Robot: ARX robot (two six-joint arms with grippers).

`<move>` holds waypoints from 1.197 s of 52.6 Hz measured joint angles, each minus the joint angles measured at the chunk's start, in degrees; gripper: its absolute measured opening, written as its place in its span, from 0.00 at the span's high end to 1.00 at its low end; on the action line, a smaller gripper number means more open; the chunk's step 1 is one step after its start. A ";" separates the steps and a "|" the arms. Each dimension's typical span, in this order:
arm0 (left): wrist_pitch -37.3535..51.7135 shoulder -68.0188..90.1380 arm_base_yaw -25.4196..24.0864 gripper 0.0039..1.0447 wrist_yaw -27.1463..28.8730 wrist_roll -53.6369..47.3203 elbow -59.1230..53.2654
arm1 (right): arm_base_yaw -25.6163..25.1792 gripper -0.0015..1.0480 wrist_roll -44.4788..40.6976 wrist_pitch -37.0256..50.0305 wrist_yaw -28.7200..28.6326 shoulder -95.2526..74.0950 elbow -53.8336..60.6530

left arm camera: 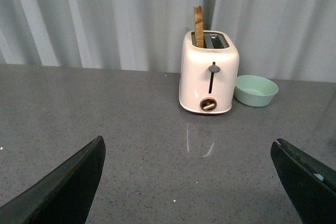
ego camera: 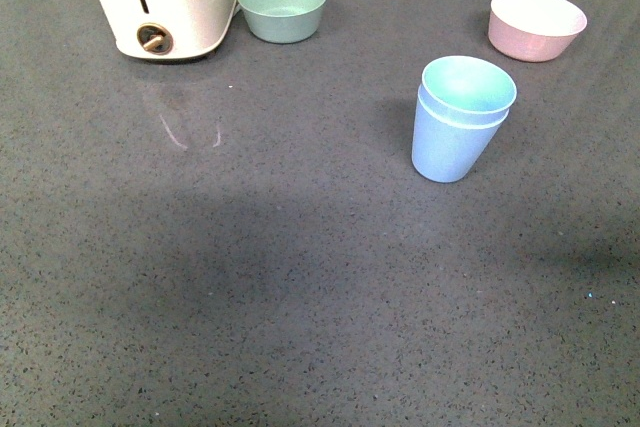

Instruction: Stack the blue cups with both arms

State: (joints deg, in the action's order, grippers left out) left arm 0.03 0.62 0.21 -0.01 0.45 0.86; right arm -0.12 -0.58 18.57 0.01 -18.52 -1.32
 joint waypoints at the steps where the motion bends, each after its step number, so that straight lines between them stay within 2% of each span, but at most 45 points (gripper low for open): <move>1: 0.00 0.00 0.00 0.08 0.00 0.00 0.00 | 0.00 0.98 0.00 -0.22 0.00 0.24 0.00; 28: 0.00 0.00 0.00 0.08 0.00 0.02 0.00 | 0.00 0.98 0.00 -8.28 0.00 8.26 0.00; 33: 0.00 0.00 0.00 0.08 0.02 0.00 0.00 | 0.02 0.98 0.00 -17.79 0.02 16.28 -0.02; 46: 0.00 0.00 0.00 0.08 0.00 0.00 0.00 | 0.02 0.98 0.00 -18.43 0.00 18.12 -0.02; 48: 0.00 0.00 0.00 0.08 0.00 0.00 0.00 | 0.02 0.95 -0.02 -18.43 0.00 18.16 -0.02; 63: 0.00 0.00 0.00 0.08 0.00 0.00 0.00 | 0.02 0.55 -0.02 -18.43 0.00 18.18 -0.02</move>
State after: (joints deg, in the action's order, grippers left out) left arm 0.03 0.62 0.21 -0.01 0.45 0.86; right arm -0.10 -0.60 0.14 0.01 -0.34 -1.34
